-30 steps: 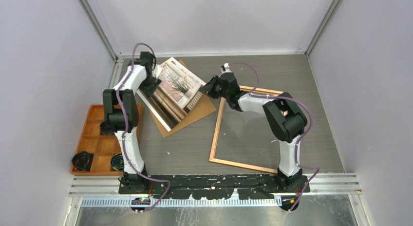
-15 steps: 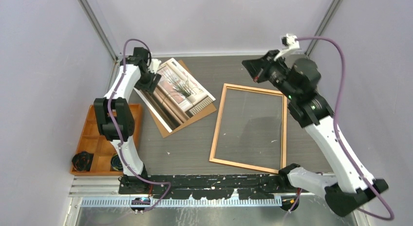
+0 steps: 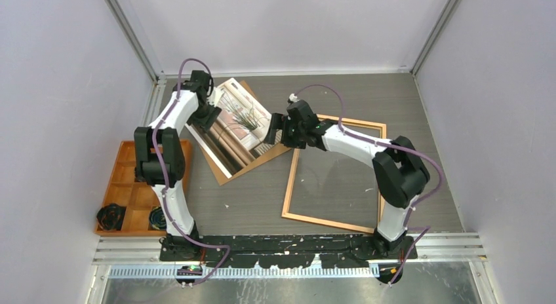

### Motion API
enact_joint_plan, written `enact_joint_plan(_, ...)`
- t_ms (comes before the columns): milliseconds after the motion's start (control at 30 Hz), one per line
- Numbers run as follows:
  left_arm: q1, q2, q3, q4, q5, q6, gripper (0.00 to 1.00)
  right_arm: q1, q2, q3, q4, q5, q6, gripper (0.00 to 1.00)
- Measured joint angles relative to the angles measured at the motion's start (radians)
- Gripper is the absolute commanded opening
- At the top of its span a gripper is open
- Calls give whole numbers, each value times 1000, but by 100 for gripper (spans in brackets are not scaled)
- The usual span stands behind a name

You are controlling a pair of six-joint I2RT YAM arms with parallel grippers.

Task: Put the photo into the frame
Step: Pick up the photo at the center of the board.

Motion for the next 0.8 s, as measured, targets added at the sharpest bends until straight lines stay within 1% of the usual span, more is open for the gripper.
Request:
enact_joint_plan(67, 0, 16, 0, 13, -17, 5, 62, -2, 58, 34, 3, 22, 41, 93)
enact_joint_plan(100, 0, 28, -1, 22, -24, 6, 61, -2, 76, 49, 7, 33, 54, 92)
enact_joint_plan(300, 0, 100, -20, 62, -64, 13, 60, -6, 158, 127, 41, 136, 107, 91)
enact_joint_plan(533, -13, 138, -59, 115, -127, 42, 60, -20, 236, 137, 55, 200, 137, 89)
enact_joint_plan(800, -53, 152, -81, 153, -214, 80, 59, -30, 264, 141, 56, 252, 160, 87)
